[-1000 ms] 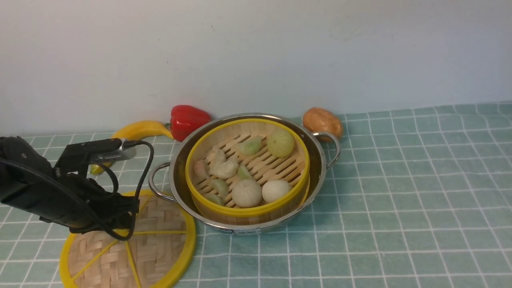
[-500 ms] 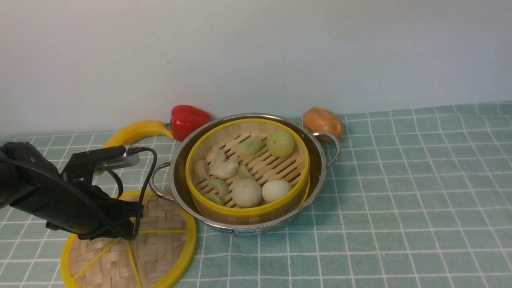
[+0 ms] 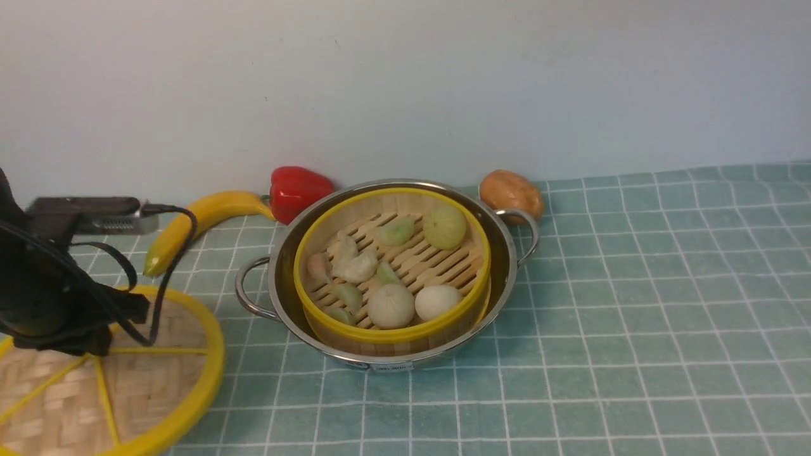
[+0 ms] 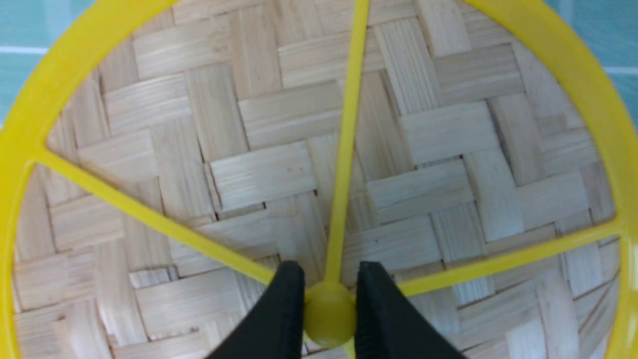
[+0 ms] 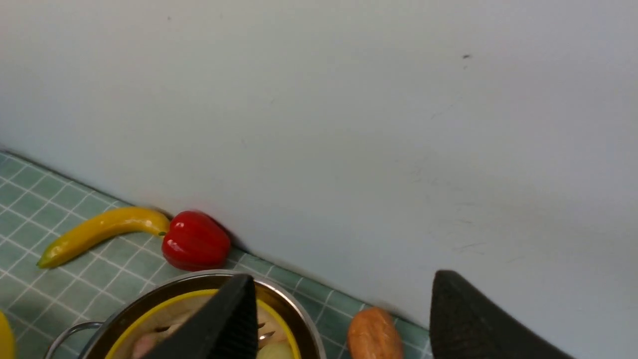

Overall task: Place the steamer in the pot on the blue tablecloth, and put the lid on the steamer.
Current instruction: 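Grasp the bamboo steamer lid lying on the table by its centre knob, then place the yellow bamboo steamer lid onto the steamer in the pot with the left gripper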

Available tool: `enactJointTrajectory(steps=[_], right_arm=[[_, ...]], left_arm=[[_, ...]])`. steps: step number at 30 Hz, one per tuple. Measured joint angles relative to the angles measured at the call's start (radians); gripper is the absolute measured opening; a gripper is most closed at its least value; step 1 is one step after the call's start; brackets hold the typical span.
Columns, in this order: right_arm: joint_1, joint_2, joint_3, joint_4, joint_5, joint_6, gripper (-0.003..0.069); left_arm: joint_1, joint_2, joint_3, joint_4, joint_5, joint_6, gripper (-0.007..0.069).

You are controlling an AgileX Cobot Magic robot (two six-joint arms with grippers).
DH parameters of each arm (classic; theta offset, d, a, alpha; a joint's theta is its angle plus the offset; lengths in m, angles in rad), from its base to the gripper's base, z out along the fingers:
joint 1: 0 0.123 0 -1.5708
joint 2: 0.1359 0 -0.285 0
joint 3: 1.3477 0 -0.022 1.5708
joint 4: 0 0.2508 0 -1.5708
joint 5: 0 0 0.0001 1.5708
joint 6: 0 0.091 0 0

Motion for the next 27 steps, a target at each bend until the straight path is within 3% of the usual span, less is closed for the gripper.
enactJointTrajectory(steps=[3, 8, 17, 27], right_arm=[[0.0, -0.036, 0.0, -0.027, 0.0, 0.0, 0.046], [0.0, -0.114, 0.0, -0.041, 0.0, 0.0, 0.046], [0.0, -0.237, 0.051, -0.041, -0.004, 0.0, 0.046], [0.0, -0.313, 0.163, -0.041, 0.001, 0.0, 0.046]], left_arm=[[-0.005, -0.025, -0.09, 0.02, 0.086, -0.016, 0.0117], [-0.103, -0.02, -0.284, -0.048, 0.137, 0.003, 0.0117], [-0.434, 0.222, -0.556, -0.095, 0.138, -0.016, 0.0117], [-0.566, 0.48, -0.759, -0.099, 0.147, -0.016, 0.0117]])
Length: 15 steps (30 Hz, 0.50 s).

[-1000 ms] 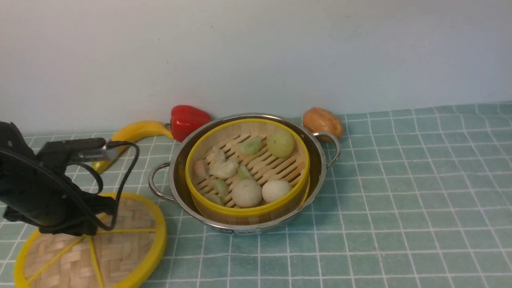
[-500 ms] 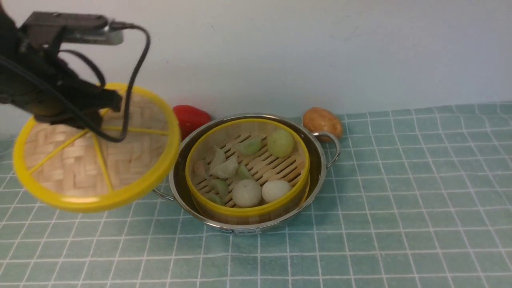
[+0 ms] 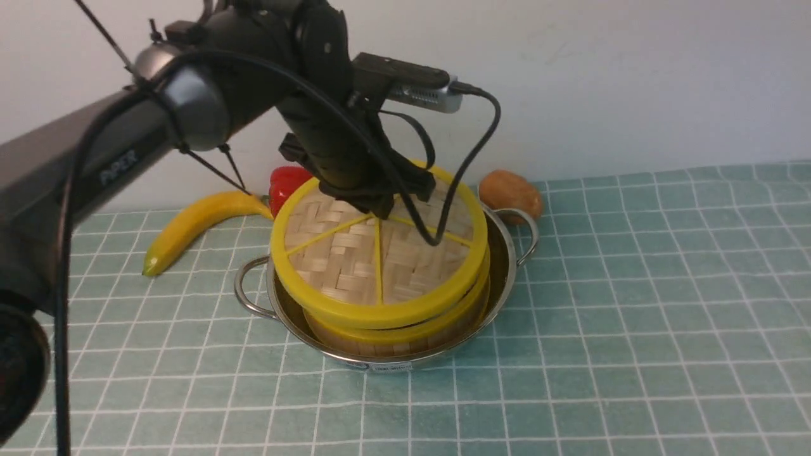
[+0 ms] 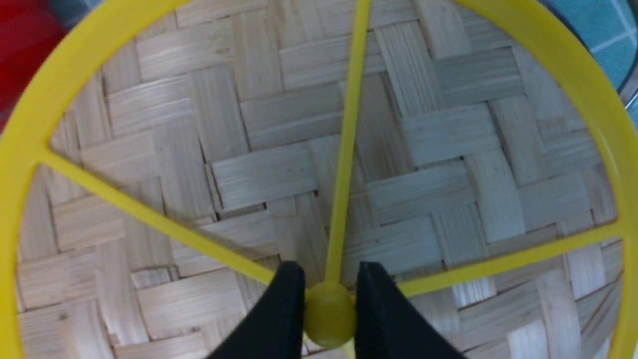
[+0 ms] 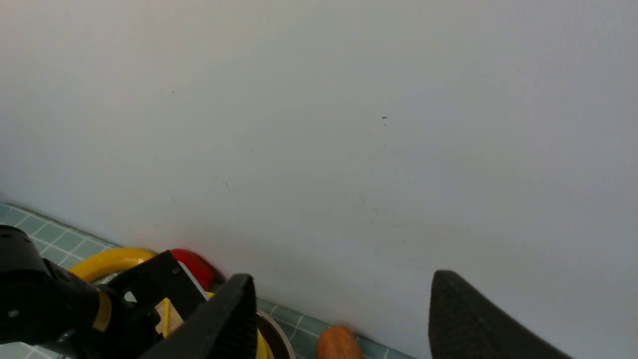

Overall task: Place the steamer in the pot on the blue tablecloth, and put the lid on the steamer.
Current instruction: 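Place the yellow bamboo steamer lid onto the steamer in the pot with the left gripper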

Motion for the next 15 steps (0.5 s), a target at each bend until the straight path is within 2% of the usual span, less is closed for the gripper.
enactJointTrajectory(steps=[15], right_arm=[[0.0, -0.006, 0.0, 0.0, 0.0, 0.0, 0.046]], left_arm=[[0.0, 0.071, -0.019, 0.004, -0.026, 0.0, 0.0117]])
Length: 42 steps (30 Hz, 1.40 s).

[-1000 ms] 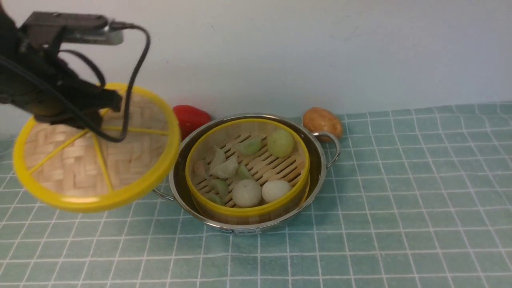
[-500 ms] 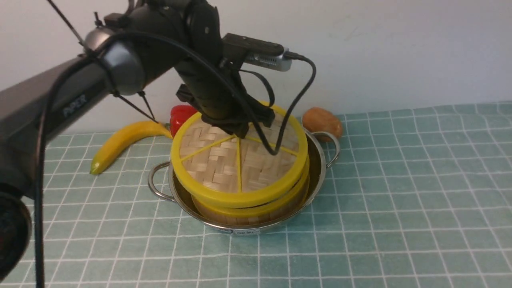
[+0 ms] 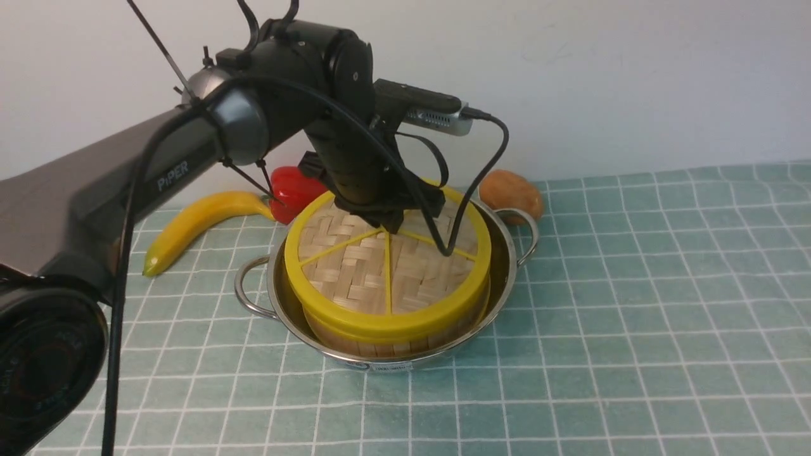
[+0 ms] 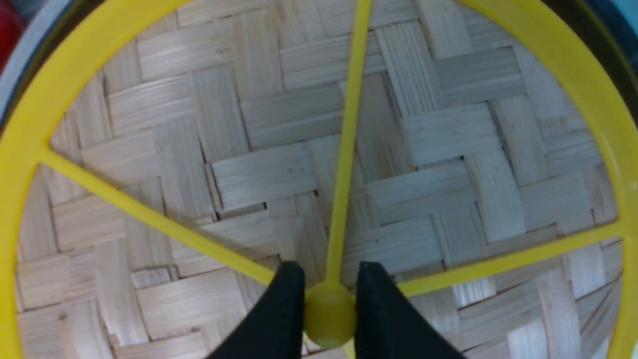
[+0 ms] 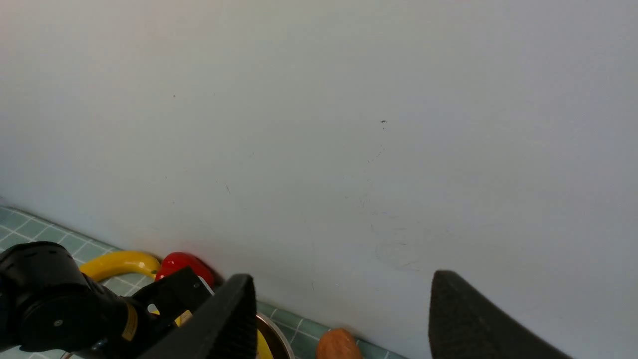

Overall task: Place the steamer in the pot on the blue tablecloth, and put the lid on the steamer.
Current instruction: 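Place the yellow bamboo steamer lid onto the steamer in the pot with the left gripper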

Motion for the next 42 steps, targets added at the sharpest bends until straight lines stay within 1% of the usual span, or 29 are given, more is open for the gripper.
enactJointTrajectory(steps=[17, 23, 42], right_arm=[[0.0, 0.0, 0.0, 0.0, 0.0, 0.0, 0.046], [0.0, 0.0, 0.0, 0.0, 0.0, 0.0, 0.046], [0.0, 0.0, 0.0, 0.0, 0.0, 0.0, 0.046]], left_arm=[[0.0, 0.009, 0.0, 0.01, -0.012, -0.016, 0.0117], [0.0, 0.017, -0.001, 0.036, 0.007, -0.031, 0.0117], [0.0, 0.029, -0.006, 0.037, 0.011, -0.035, 0.0117]])
